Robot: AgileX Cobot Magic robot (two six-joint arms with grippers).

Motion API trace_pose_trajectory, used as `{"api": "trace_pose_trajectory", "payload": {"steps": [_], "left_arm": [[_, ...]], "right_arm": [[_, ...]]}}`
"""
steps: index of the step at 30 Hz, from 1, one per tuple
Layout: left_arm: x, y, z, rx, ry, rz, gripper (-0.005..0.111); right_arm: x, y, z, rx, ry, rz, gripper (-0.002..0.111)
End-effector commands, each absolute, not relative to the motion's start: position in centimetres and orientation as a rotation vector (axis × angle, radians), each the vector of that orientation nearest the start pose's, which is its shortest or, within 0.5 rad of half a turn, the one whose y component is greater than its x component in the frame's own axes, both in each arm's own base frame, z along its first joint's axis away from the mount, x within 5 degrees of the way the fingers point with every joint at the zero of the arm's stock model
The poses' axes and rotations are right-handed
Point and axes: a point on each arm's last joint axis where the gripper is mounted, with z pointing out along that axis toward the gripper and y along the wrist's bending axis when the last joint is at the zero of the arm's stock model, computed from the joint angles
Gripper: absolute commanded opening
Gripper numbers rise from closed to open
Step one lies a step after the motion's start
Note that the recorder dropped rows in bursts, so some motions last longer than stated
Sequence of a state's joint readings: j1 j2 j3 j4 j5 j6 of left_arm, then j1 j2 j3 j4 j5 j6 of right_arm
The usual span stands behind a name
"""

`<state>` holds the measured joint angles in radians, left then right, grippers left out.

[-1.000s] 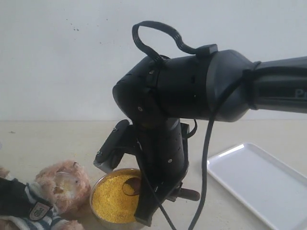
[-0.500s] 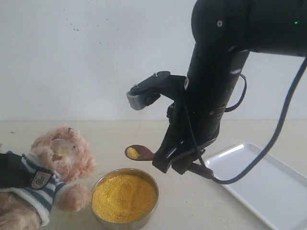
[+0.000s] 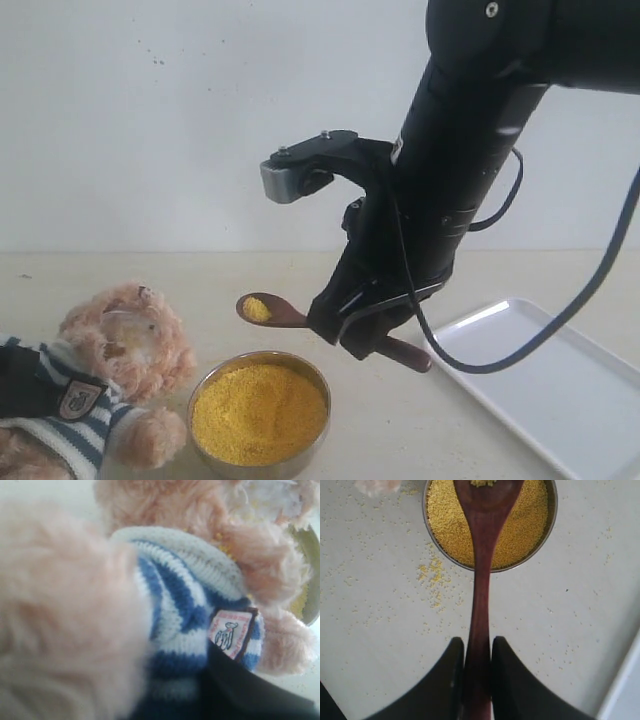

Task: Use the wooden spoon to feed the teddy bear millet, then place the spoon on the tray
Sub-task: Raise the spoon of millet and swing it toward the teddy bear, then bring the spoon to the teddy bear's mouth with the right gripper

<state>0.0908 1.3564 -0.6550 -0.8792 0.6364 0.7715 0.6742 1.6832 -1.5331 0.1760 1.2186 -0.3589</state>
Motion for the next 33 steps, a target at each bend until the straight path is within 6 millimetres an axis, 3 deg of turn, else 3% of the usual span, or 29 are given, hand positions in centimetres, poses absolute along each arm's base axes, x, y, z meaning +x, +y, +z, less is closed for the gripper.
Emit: {"api": "trace_pose_trajectory", "payload": {"steps": [1,10,14,17,20,25,33], "left_arm": [[24.2,-1.9,20.4,0.005,2.555,-0.583,0.004],[24.6,-2.4,19.0,-0.064,2.609,-0.692,0.004],[24.5,-2.5,19.0,-0.069,2.613,-0.721,0.004],[24.4,-2.6,19.1,-0.063,2.619,-0.735,0.004],[24.4,-2.7,19.1,-0.059,2.623,-0.752,0.004],[24.3,-2.8,19.1,-0.057,2.626,-0.77,0.004],[24.3,-2.8,19.1,-0.054,2.626,-0.769,0.004]], "right_arm": [[26.1,22.6,32.6,-1.357,2.507,0.329,0.0],[25.5,23.4,32.7,-1.343,2.501,0.428,0.0],[25.1,26.0,33.3,-1.321,2.321,0.46,0.0],[24.0,28.2,33.4,-1.4,2.179,0.465,0.0],[24.2,29.5,32.2,-1.442,2.134,0.415,0.0],[25.3,30.8,28.6,-1.487,2.21,0.38,0.0],[26.5,31.1,27.1,-1.493,2.187,0.278,0.0]]}}
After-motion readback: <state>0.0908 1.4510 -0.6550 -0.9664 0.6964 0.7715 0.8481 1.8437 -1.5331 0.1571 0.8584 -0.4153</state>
